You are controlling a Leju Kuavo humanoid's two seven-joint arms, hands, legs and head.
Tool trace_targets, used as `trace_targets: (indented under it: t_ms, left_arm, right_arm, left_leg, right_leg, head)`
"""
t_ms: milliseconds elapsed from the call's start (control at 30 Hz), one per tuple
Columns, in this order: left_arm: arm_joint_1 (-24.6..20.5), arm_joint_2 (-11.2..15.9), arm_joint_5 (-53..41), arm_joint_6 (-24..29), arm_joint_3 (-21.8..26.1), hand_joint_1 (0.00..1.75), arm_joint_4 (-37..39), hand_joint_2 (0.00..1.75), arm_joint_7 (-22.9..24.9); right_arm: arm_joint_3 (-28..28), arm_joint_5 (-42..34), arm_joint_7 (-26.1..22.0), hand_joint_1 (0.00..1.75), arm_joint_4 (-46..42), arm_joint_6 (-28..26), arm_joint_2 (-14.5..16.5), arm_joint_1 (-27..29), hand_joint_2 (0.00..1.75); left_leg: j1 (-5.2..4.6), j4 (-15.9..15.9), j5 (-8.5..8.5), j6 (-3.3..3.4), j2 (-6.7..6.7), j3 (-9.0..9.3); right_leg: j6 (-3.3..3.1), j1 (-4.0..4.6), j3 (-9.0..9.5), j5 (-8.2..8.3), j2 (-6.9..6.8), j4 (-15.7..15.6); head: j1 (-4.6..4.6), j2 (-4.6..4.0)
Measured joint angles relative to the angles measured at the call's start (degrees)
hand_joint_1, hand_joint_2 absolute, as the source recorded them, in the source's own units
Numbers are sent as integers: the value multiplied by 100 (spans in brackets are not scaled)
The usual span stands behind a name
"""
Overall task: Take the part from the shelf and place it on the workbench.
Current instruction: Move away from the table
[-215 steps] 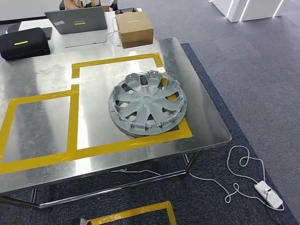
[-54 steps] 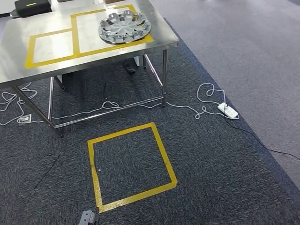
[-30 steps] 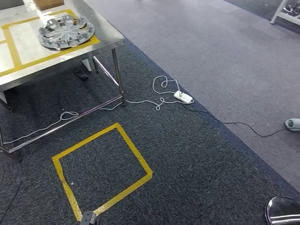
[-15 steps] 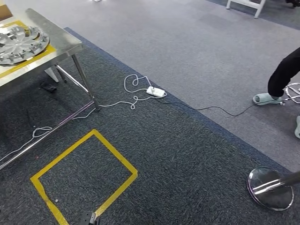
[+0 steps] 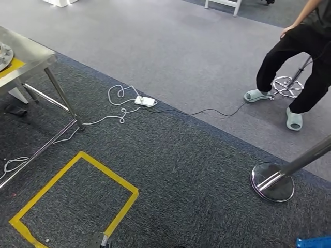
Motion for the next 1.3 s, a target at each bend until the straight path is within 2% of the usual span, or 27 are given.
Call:
trace_targets:
  t_ms: [67,100,133,200,267,333,367,400,433,467,500,567,633,700,733,767,833,867,900,933,967,1000,1067,1133,1200,1233,1300]
  left_arm:
    - [-1,-6,-4,1,-4,0,0,0,14]
    - [-3,-9,-8,1,-5,0,0,0,18]
    - [-7,-11,-13,1,-6,0,0,0,19]
    - [-22,-19,-20,1,-9,0,0,0,20]
    - [-31,-30,-22,1,-12,0,0,0,20]
    - [-22,-31,-25,1,-11,0,0,0,22]
    - [-16,-30,-25,1,-10,0,0,0,23]
    - [-15,-28,-25,1,-10,0,0,0,24]
    - [-19,-27,-25,2,-10,0,0,0,25]
    - [-23,-27,-25,2,-10,0,0,0,25]
    - [-25,-27,-25,3,-10,0,0,0,25]
    - [-28,-30,-25,3,-10,0,0,0,25]
    - [-36,-34,-25,3,-10,0,0,0,25]
    - [-43,-38,-24,3,-10,0,0,0,25]
    - [-46,-39,-24,3,-11,0,0,0,25]
    - [-47,-41,-24,3,-11,0,0,0,25]
    - [-29,-41,-23,4,-10,0,0,0,25]
    - [-15,-39,-23,4,-9,0,0,0,25]
    - [-4,-37,-23,5,-8,0,0,0,25]
    - [0,-34,-23,6,-8,0,0,0,25]
    - [0,-34,-23,5,-9,0,0,0,25]
    - [-2,-36,-23,5,-9,0,0,0,25]
    - [-3,-38,-23,5,-10,0,0,0,25]
    - [-5,-35,-24,5,-10,0,0,0,25]
    - [-15,-37,-25,5,-10,0,0,0,25]
    - [-21,-40,-26,5,-12,0,0,0,25]
    - [-26,-44,-28,5,-15,0,0,0,25]
  right_arm:
    - [0,24,3,0,0,-10,-1,-23,0]
    - [0,34,5,0,0,-13,-1,-34,0]
    - [0,43,7,0,0,-15,-1,-39,0]
    - [0,52,10,0,0,-17,-1,-24,0]
    - [-1,57,14,0,0,-21,-1,-17,0]
    - [-1,62,17,0,0,-23,-1,-33,0]
    - [-1,63,16,0,0,-23,-2,-39,0]
    - [0,63,16,0,0,-23,-2,-38,0]
    - [-1,63,16,0,0,-23,-2,-31,0]
    - [-1,63,16,0,0,-23,-3,-24,0]
    - [-2,63,16,0,0,-23,-3,-20,0]
    - [-2,63,16,0,0,-23,-3,-26,0]
    - [-1,63,16,0,0,-23,-3,-31,0]
    - [0,63,16,0,0,-23,-3,-3,0]
    - [-1,63,16,0,0,-23,-3,17,0]
    - [-1,63,17,0,0,-23,-3,25,0]
    - [-1,63,18,0,0,-23,-3,6,0]
    - [-1,63,18,0,0,-22,-2,-8,0]
    - [0,63,18,0,0,-22,-1,-14,0]
    - [-1,63,18,0,0,-21,-1,-9,0]
    - [-1,63,18,0,0,-21,0,-1,0]
    - [-2,63,19,0,0,-21,0,5,0]
    - [-1,64,17,0,0,-21,-1,-4,0]
    - [0,65,16,0,0,-22,-1,-21,0]
    - [0,65,16,0,0,-22,-2,-20,0]
    - [-1,64,16,0,0,-22,-3,-17,0]
    - [-2,60,17,0,0,-24,-3,-21,0]
  left_leg:
    - [-27,7,-27,-46,128,22]
    - [-40,10,-38,-73,181,33]
    - [-51,9,-43,-100,232,40]
    - [-41,4,-54,-162,284,50]
    - [-20,194,-221,-233,36,-30]
    - [-2,850,-601,-277,-296,-327]
    - [3,1255,-775,-286,-361,-523]
    - [6,1552,-854,-292,-382,-677]
    - [11,1650,-811,-295,-390,-742]
    - [20,1526,-661,-296,-403,-699]
    - [36,1204,-438,-298,-456,-554]
    - [87,434,-89,-298,-734,-203]
    - [102,59,-7,-255,-919,-52]
    - [83,16,12,-155,-821,-48]
    - [79,1,35,-104,-756,-45]
    - [77,-14,55,-59,-679,-43]
    - [54,-25,67,-5,-500,-48]
    - [39,-24,65,6,-400,-51]
    - [27,-24,63,10,-300,-54]
    - [22,-23,60,10,-209,-55]
    - [19,-22,56,5,-126,-52]
    - [19,-21,50,-5,-49,-44]
    - [-2,-12,20,-49,81,-15]
    - [-28,-6,-2,-113,184,23]
    - [-23,-24,-10,-182,296,53]
    - [-10,-15,-38,-220,285,54]
    - [18,277,-273,-284,29,-60]
  right_leg:
    - [-71,44,453,204,-245,-735]
    - [-106,62,553,238,-312,-909]
    - [-141,76,560,238,-307,-957]
    - [-206,69,522,273,-165,-974]
    - [-275,39,498,316,-31,-1000]
    - [-318,20,474,348,111,-1010]
    - [-326,18,458,360,191,-1010]
    - [-323,16,446,370,278,-1010]
    - [-313,12,437,381,370,-1009]
    - [-297,6,431,394,464,-1009]
    - [-276,-5,428,408,560,-1008]
    - [-219,-12,400,436,739,-991]
    - [-140,-22,347,474,881,-997]
    - [-55,-50,295,523,982,-1042]
    - [-30,-49,267,510,906,-1021]
    - [-13,-40,198,427,745,-898]
    - [1,-12,-92,45,322,-252]
    - [11,-10,-279,-171,202,172]
    - [21,-11,-420,-314,152,513]
    - [25,-10,-456,-347,132,657]
    - [25,-10,-365,-275,111,559]
    - [20,-9,-159,-130,66,242]
    - [-14,-2,346,151,-207,-576]
    - [-84,18,558,247,-382,-946]
    - [-168,39,521,261,-272,-953]
    - [-207,36,511,276,-202,-967]
    - [-282,12,511,319,-47,-1000]
  head:
    - [-2,0]
    - [-3,0]
    - [-6,0]
    - [-7,0]
    - [-13,0]
    - [-25,0]
    - [-28,0]
    - [-28,0]
    - [-27,0]
    - [-26,0]
    - [-26,0]
    - [-30,0]
    - [-32,0]
    - [-32,0]
    - [-25,0]
    - [-5,0]
    - [35,0]
    - [48,0]
    - [49,0]
    - [50,0]
    - [51,0]
    - [52,0]
    - [50,0]
    - [36,0]
    - [29,0]
    - [29,0]
    - [7,0]
